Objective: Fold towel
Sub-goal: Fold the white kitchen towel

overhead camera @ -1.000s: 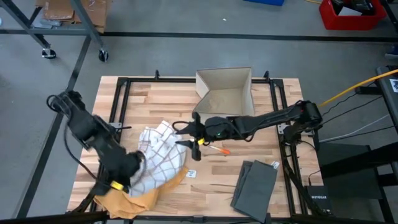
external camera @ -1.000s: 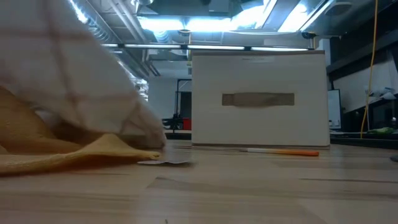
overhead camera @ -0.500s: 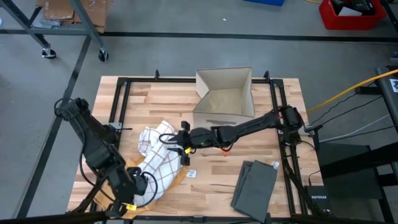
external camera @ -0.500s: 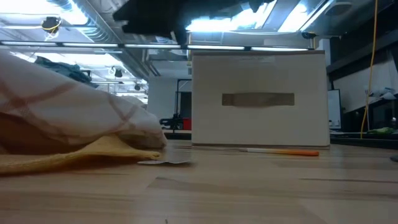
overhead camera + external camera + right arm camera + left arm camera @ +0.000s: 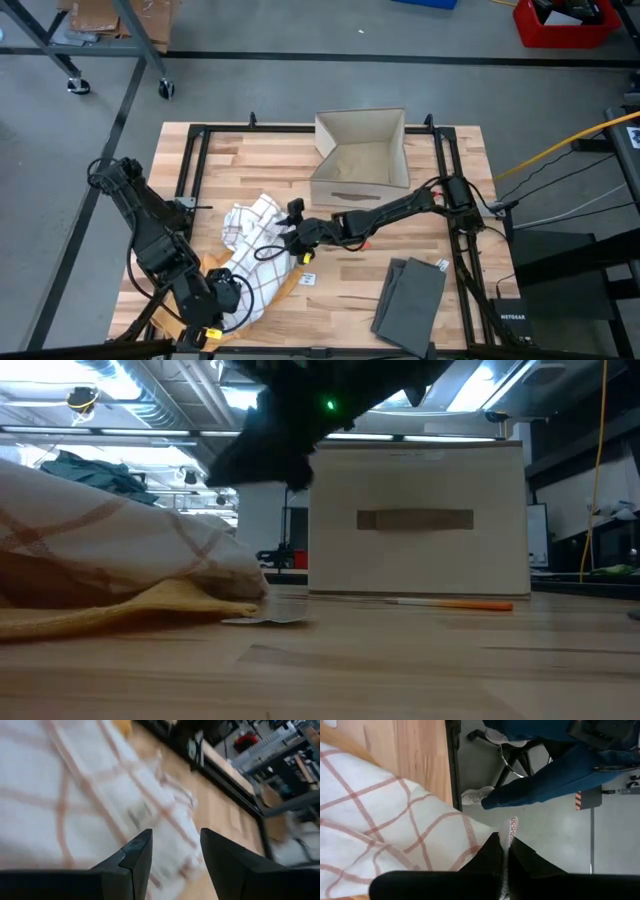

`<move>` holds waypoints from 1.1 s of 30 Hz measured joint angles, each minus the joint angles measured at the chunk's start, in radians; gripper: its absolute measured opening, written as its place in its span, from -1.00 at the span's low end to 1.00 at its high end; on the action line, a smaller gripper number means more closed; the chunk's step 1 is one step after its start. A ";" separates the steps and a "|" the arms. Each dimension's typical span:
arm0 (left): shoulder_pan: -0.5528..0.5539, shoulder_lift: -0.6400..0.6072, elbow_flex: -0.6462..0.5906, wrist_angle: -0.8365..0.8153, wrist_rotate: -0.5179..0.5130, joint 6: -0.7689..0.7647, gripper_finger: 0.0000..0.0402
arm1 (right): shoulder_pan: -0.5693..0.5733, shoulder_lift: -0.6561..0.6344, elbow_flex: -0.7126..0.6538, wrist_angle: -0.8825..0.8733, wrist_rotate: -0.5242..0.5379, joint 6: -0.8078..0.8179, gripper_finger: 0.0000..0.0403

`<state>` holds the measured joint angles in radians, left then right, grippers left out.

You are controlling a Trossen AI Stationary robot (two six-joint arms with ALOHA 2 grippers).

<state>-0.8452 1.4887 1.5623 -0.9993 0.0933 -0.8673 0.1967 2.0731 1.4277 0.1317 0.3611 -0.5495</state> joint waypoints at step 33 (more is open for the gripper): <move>0.000 0.000 0.000 0.066 -0.032 -0.041 -1.00 | 0.000 0.105 0.001 0.104 0.148 -0.305 -0.15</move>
<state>-0.8448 1.4887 1.5623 -0.9329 0.0616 -0.9087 0.1967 2.1780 1.4284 0.2354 0.5089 -0.8543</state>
